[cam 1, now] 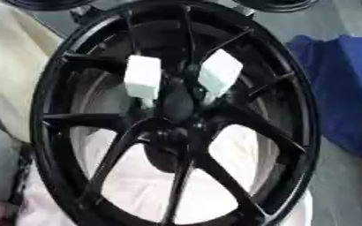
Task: Pull the pin out of the wheel hub.
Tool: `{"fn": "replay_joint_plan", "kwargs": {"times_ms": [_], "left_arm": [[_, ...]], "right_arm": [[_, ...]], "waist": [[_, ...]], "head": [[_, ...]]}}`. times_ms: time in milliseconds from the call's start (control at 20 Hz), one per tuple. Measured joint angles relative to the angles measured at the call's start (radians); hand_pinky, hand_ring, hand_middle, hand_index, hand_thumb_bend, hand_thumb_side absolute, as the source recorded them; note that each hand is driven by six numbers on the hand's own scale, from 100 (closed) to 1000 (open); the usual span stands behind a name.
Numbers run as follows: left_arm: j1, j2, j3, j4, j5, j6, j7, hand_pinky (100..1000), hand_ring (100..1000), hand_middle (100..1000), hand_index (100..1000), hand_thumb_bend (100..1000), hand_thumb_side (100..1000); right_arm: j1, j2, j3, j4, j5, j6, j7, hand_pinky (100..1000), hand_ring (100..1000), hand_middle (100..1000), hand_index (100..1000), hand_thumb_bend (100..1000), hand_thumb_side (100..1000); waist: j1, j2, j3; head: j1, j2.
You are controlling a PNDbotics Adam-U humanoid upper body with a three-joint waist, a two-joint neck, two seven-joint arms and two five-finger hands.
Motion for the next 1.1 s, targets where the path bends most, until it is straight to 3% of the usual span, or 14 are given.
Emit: {"fn": "replay_joint_plan", "kwargs": {"times_ms": [600, 900, 950, 1000, 1100], "left_arm": [[0.005, 0.0, 0.0, 0.0, 0.0, 0.0, 0.0, 942, 576, 579, 757, 196, 746], [0.007, 0.0, 0.0, 0.0, 0.0, 0.0, 0.0, 943, 575, 579, 757, 195, 746], [0.007, 0.0, 0.0, 0.0, 0.0, 0.0, 0.0, 943, 575, 579, 756, 195, 746], [0.007, 0.0, 0.0, 0.0, 0.0, 0.0, 0.0, 943, 575, 579, 757, 195, 745], [0.008, 0.0, 0.0, 0.0, 0.0, 0.0, 0.0, 943, 575, 579, 757, 195, 744]], "right_arm": [[-0.001, -0.03, -0.003, 0.0, 0.001, -0.008, 0.003, 767, 642, 592, 678, 100, 536], [-0.009, -0.164, -0.009, 0.0, 0.058, -0.051, 0.045, 786, 689, 626, 696, 100, 461], [-0.009, -0.192, -0.01, 0.0, 0.077, -0.063, 0.059, 790, 698, 631, 700, 100, 525], [-0.01, -0.219, -0.01, 0.0, 0.098, -0.075, 0.073, 793, 703, 639, 703, 100, 442], [-0.02, -0.274, -0.01, 0.0, 0.135, -0.1, 0.104, 801, 723, 656, 715, 100, 416]], "waist": [[0.0, -0.003, 0.001], [0.0, -0.006, 0.0], [0.0, -0.007, 0.0], [0.0, -0.008, 0.0], [0.0, -0.009, 0.0]], "head": [[0.0, -0.004], [0.0, -0.004], [0.0, -0.004], [0.0, -0.004], [0.0, -0.003]]}}
